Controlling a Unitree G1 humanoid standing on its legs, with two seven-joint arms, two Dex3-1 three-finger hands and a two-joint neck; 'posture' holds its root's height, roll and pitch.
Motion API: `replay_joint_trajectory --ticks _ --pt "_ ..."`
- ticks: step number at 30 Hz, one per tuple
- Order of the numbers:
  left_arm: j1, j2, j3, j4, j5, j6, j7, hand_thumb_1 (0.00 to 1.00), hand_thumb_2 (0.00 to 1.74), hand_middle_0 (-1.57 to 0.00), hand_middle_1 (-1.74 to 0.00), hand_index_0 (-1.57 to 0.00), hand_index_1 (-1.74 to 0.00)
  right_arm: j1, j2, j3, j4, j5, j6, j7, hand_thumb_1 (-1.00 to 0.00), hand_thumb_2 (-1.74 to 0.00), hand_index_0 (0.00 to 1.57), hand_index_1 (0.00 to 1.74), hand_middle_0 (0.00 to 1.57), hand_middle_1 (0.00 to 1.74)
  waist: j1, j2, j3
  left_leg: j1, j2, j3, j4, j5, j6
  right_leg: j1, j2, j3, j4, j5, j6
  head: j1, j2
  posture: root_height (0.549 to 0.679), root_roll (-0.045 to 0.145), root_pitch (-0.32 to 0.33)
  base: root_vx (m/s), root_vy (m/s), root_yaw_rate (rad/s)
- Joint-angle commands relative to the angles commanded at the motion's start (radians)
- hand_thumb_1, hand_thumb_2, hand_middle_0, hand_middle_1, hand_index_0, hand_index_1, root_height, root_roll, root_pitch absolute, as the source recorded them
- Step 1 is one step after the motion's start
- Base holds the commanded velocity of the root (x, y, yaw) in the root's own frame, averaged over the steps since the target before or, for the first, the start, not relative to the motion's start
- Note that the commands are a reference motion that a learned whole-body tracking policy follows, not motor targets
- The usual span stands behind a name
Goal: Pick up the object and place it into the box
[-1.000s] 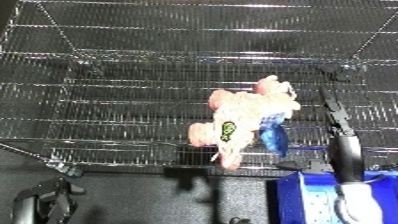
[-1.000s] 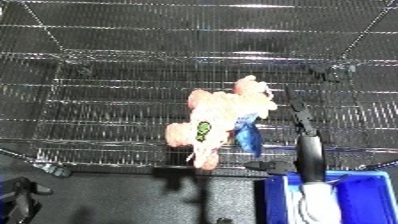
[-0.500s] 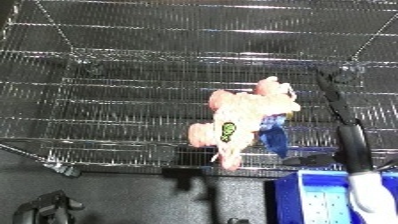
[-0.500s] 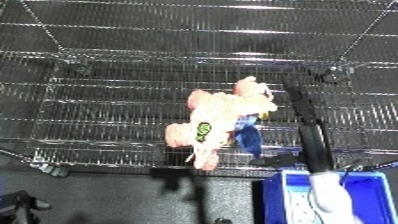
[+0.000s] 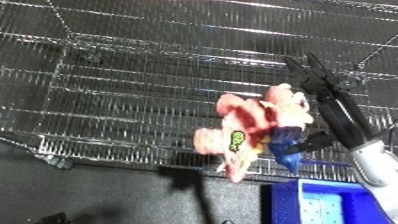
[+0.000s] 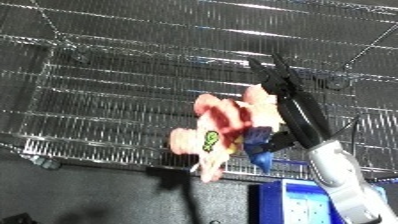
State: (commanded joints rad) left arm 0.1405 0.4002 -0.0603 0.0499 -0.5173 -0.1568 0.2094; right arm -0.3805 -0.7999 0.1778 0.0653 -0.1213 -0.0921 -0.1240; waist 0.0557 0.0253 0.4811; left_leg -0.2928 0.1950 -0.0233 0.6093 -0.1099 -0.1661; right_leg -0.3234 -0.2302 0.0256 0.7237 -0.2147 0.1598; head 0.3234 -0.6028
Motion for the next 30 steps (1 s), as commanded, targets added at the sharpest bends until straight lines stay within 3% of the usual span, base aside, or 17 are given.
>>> replay_joint_trajectory --ticks 5,14,20,29,30 --pt "-0.007 0.02 -0.031 -0.002 -0.008 -0.013 0.006 1.0 1.74 -1.57 -1.74 -1.57 -1.74 -0.088 -0.023 0.09 0.069 -0.012 0.003 0.014 0.0 0.0 0.0 0.0 0.0 0.0 0.03 0.01 0.008 -0.028 -0.004 -0.009 0.011 -0.003 0.0011 -0.029 -0.0032 0.0 0.01 0.002 0.0016 0.039 0.042 0.629 0.036 -0.121 0.006 0.013 0.032" --pt "-0.011 0.041 -0.054 -0.01 -0.021 -0.033 0.0 1.0 1.74 -1.57 -1.74 -1.57 -1.74 -0.261 -0.039 0.27 0.262 0.015 0.031 0.053 0.0 0.0 0.0 0.0 0.0 0.0 0.045 0.026 0.038 -0.091 -0.009 -0.016 0.035 -0.006 -0.0002 -0.095 -0.0074 0.002 0.032 0.01 0.0039 0.097 0.08 0.626 0.034 -0.077 0.001 0.015 0.022" --pt "-0.002 0.039 -0.065 -0.013 -0.031 -0.045 0.0 1.0 1.74 -1.57 -1.74 -1.57 -1.74 -0.309 -0.007 0.333 0.443 -0.013 0.058 0.058 0.0 0.0 0.0 0.0 0.0 0.0 0.053 0.041 0.039 -0.12 -0.011 -0.018 0.044 -0.009 -0.0002 -0.13 -0.0071 0.004 0.042 0.009 0.0028 0.128 0.104 0.624 0.033 -0.052 0.013 0.012 -0.004" --pt "-0.01 0.037 -0.093 -0.008 -0.037 -0.058 -0.008 1.0 1.74 -1.57 -1.74 -1.57 -1.74 -0.379 0.044 0.425 0.707 -0.066 0.06 0.078 0.0 0.0 0.0 0.0 0.0 0.0 0.063 0.054 0.039 -0.143 -0.012 -0.02 0.049 -0.012 -0.0032 -0.155 -0.0074 0.003 0.05 0.005 0.0018 0.166 0.107 0.624 0.032 -0.031 0.017 0.005 0.002" --pt "-0.012 0.037 -0.094 -0.007 -0.038 -0.059 -0.009 1.0 1.74 -1.57 -1.74 -1.57 -1.74 -0.385 0.05 0.434 0.726 -0.074 0.059 0.082 -0.05 -0.09 0.08 0.09 0.08 0.09 0.064 0.055 0.039 -0.143 -0.012 -0.02 0.048 -0.012 -0.0036 -0.155 -0.0075 0.003 0.049 0.004 0.0018 0.166 0.104 0.624 0.032 -0.029 0.025 0.001 -0.001"
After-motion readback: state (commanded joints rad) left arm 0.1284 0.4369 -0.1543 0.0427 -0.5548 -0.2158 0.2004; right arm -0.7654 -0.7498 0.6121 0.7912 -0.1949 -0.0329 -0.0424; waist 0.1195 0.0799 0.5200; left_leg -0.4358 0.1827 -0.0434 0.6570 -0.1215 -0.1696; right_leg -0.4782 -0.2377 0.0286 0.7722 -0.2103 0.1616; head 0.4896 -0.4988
